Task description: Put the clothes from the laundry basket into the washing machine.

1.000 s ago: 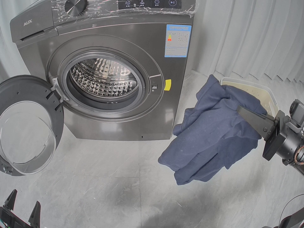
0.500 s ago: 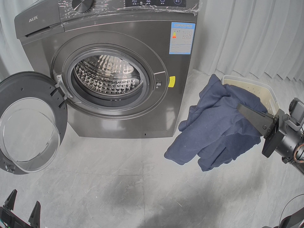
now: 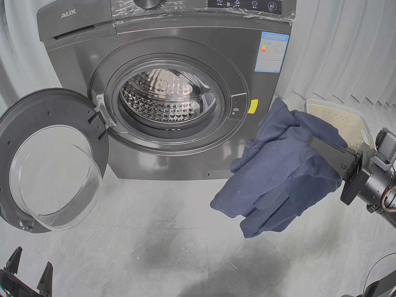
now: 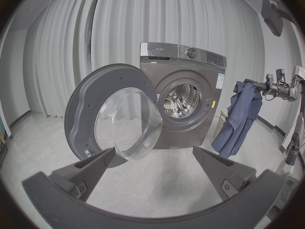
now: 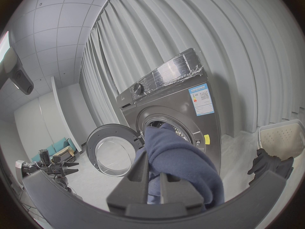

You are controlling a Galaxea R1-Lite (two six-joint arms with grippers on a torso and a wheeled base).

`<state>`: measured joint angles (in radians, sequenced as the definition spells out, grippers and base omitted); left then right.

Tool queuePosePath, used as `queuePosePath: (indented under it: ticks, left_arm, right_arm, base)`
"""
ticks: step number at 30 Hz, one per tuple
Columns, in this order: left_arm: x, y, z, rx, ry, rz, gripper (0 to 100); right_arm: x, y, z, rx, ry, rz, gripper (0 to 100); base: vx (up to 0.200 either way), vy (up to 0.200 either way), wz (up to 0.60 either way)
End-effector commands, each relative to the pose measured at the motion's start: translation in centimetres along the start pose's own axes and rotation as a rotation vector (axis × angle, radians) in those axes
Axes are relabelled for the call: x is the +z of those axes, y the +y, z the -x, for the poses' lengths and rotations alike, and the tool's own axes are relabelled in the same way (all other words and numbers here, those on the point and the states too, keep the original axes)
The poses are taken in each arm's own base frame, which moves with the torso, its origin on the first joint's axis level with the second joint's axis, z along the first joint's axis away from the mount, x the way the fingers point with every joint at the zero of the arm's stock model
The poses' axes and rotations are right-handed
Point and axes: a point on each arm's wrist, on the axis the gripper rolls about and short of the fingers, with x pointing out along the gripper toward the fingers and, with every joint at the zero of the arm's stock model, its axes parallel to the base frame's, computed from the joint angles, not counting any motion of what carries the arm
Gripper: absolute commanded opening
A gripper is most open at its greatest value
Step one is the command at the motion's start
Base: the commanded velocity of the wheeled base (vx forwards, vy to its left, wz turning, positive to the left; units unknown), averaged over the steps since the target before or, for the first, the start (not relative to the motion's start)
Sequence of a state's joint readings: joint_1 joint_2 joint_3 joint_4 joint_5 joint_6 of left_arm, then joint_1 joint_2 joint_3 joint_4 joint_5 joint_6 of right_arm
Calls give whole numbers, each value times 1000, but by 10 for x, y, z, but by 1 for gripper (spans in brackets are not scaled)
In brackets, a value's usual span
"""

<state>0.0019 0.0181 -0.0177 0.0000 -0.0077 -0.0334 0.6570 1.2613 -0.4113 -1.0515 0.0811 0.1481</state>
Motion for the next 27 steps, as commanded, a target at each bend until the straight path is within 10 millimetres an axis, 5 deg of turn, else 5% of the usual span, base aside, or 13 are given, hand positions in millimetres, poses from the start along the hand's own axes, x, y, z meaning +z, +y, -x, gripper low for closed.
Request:
queuePosePath:
  ticks: [1,11,23,27]
  left_arm:
    - [-5,0,0,1,4,0,100]
    - [-5,0,0,1,4,0,100]
    - [-5,0,0,1,4,-3,100]
    - [-5,0,0,1,4,-1,100]
  right_arm:
    - [-1,0,0,-1,4,-1,0]
    - [-3,-1,-1,-2,13,-2,0]
    - [-5,-1,-3,-3,20,-2,0]
    - [-5,-1,-4,-3,20,-2,0]
  base:
    - [0,0,0]
    - [-60,-120,0]
    - [0,0,0]
    - [0,200,0]
